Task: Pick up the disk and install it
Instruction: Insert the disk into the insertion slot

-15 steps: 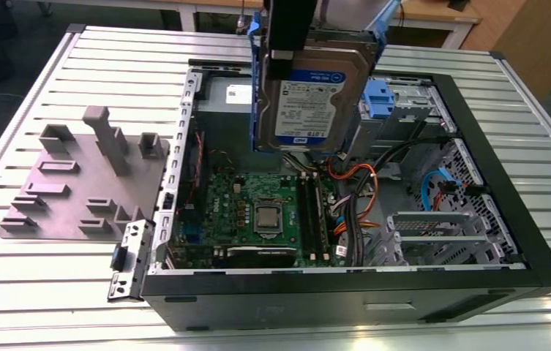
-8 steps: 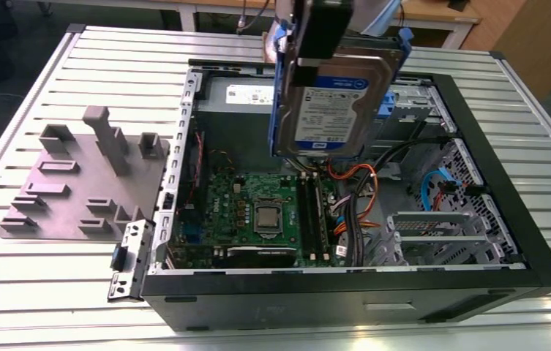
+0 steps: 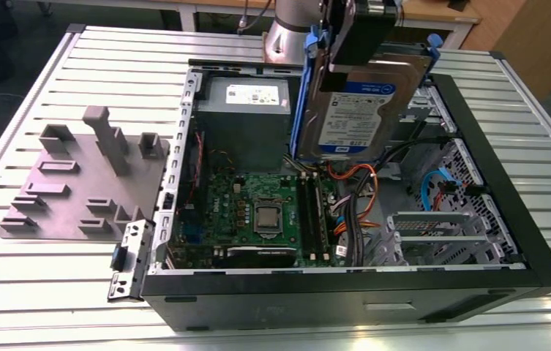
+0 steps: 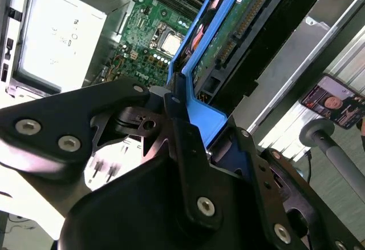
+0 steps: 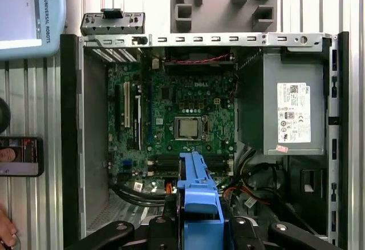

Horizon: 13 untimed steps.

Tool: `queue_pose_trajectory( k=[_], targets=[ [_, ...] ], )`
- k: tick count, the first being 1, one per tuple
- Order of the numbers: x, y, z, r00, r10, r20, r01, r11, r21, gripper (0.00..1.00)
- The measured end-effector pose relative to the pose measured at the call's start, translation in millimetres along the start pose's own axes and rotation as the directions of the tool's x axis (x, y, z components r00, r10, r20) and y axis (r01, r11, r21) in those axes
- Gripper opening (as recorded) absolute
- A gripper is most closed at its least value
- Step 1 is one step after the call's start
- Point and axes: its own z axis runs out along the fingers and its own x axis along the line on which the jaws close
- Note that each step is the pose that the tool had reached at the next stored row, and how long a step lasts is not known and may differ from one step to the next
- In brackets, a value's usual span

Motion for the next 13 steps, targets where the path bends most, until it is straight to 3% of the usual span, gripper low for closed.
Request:
queue_pose_trajectory(
  k=[13],
  targets=[
    [2.8,-0.3,0.1,1.0000,0.000,0.0001,0.000,1.0000,0.0001,0.37]
  ],
)
